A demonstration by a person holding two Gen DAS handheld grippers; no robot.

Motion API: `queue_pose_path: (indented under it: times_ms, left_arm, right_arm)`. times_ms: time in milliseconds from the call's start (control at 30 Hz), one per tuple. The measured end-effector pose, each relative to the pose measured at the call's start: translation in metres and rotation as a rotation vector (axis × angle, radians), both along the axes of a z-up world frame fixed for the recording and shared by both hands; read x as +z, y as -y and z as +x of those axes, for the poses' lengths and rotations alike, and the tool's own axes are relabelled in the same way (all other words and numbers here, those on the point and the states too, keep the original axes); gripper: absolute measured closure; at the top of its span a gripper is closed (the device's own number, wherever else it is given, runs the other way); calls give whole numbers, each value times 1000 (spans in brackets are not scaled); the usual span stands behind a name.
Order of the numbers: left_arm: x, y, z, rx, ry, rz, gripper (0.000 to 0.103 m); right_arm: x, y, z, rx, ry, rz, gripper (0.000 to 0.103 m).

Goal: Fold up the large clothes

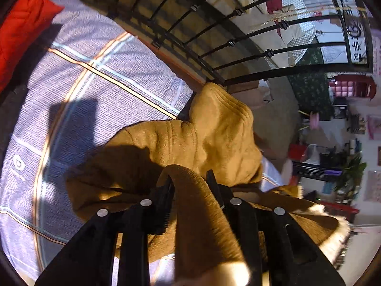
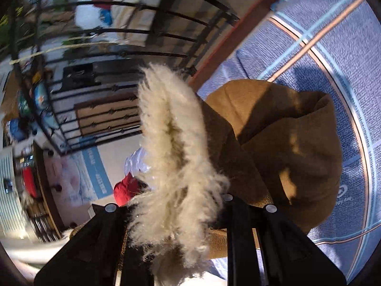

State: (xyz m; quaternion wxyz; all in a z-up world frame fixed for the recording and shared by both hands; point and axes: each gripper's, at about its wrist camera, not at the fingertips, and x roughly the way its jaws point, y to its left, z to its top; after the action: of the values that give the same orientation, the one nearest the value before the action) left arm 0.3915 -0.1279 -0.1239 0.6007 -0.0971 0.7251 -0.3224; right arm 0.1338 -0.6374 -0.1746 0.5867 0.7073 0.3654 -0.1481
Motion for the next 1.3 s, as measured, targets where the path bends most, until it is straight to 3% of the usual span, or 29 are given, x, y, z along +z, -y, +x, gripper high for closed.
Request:
queue_pose_path:
  times_ms: [133,167,200,233,333,433,533,633,700,767,833,867,900,1033,1100,1267,1300]
  left_arm:
    - [8,-8,5,-43,-37,-32,56]
    - [14,-14,7,-42,-9,-7,49]
    - [24,-21,10,-31,58,46,28]
    - [33,-27,14,-17,117,77,21]
    - [58,-54,24,51,181,52,22]
    - [78,-69,10,92,295,128,24]
    - [106,-61,-41,50,543,153,24]
    - [111,-34,-120,-101,782,127,21]
    - [89,-4,-171,-253,852,185,21]
    - [65,19,-205,-329,833,181,22]
    - [43,38,-231,-370,770,155,22]
    - [33,49,-242,-387,754,158,22]
    - [25,59,-250,-406,752,166,22]
    - [-4,100,-275,-471,792,246,21]
    - [-19,115,-271,-475,777,297,19]
    - [-33,132,-238,-410,693,315,16]
    - [-34,134,-230,-395,667,309,16]
  right_arm:
    - [-25,11,8,-44,-29,88,86]
    - [-29,13,9,-46,-37,99,86]
    - [-32,15,11,-43,-45,108,86]
    - [-35,17,14,-39,-56,119,85]
    - [-43,21,19,-39,-77,153,85]
    - [-48,22,24,-26,-105,142,85]
    - [-53,21,24,-48,-126,150,85]
    - [-57,20,25,-69,-144,152,85]
    - [-59,18,24,-89,-151,159,84]
    - [-58,16,23,-110,-150,175,79]
    - [-56,16,22,-126,-116,198,65]
    - [-54,17,22,-134,-88,208,51]
    - [-51,18,20,-142,-66,215,44]
    - [-29,26,8,-140,-31,170,41]
    - [-8,33,0,-129,-32,58,40]
    - [68,20,-23,-37,-98,-394,39]
    - [82,8,-23,16,-109,-500,28]
